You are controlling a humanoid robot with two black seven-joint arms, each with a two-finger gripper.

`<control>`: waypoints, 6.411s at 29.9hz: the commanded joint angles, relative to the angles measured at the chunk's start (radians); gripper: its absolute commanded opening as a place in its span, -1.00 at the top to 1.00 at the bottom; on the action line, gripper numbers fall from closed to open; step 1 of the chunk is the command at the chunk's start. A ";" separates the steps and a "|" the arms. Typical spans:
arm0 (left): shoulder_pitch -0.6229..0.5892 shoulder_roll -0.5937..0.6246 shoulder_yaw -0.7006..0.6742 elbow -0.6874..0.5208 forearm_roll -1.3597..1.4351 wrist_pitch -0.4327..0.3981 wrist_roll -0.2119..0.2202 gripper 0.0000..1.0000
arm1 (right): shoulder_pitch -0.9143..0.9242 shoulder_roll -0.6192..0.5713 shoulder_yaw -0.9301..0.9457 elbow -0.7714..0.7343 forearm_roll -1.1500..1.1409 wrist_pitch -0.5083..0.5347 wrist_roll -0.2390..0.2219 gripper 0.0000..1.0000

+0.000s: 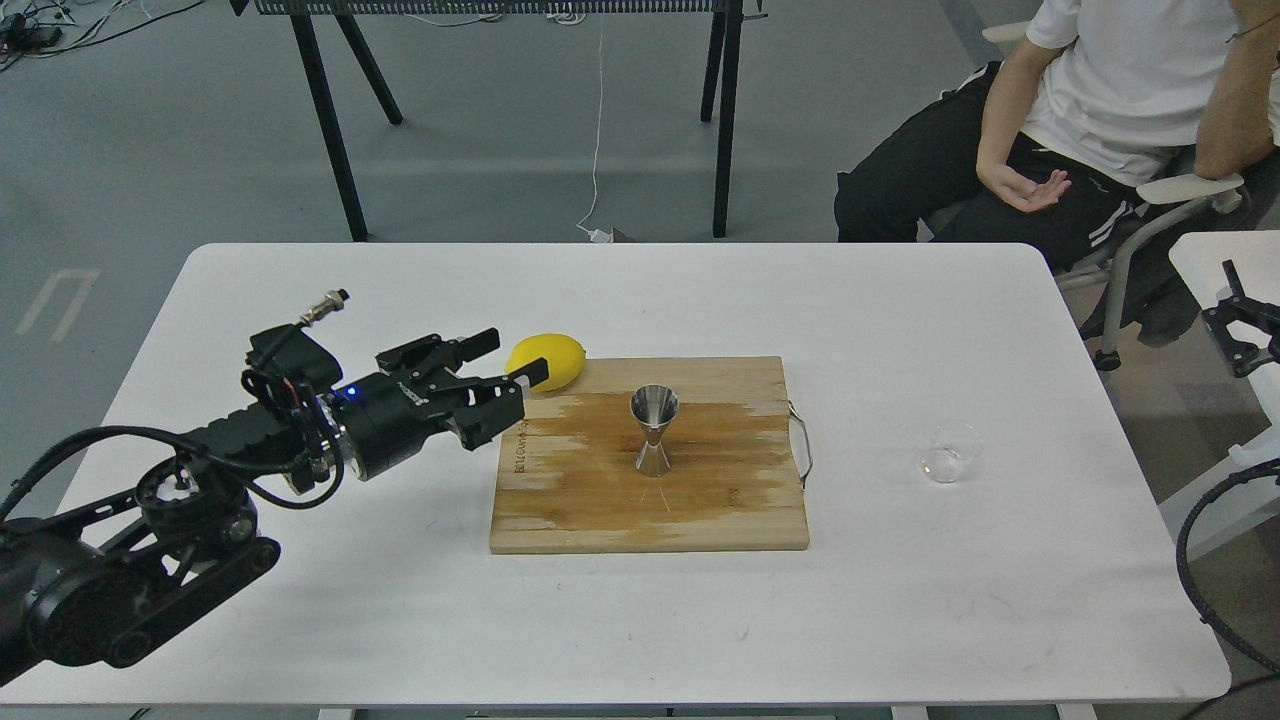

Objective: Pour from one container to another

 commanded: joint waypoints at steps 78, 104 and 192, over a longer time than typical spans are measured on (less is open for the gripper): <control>-0.292 -0.232 -0.093 0.783 -2.057 -0.571 0.011 -1.00 | -0.059 0.430 -0.207 -0.089 0.247 -0.182 -0.113 0.08; -0.289 -0.192 -0.093 0.783 -2.057 -0.570 0.005 -1.00 | -0.068 0.155 -0.363 0.468 0.108 -0.300 -0.124 0.26; -0.283 -0.163 -0.091 0.783 -2.057 -0.568 0.008 -1.00 | 0.369 0.235 -0.960 0.546 -0.867 -0.616 -0.109 0.25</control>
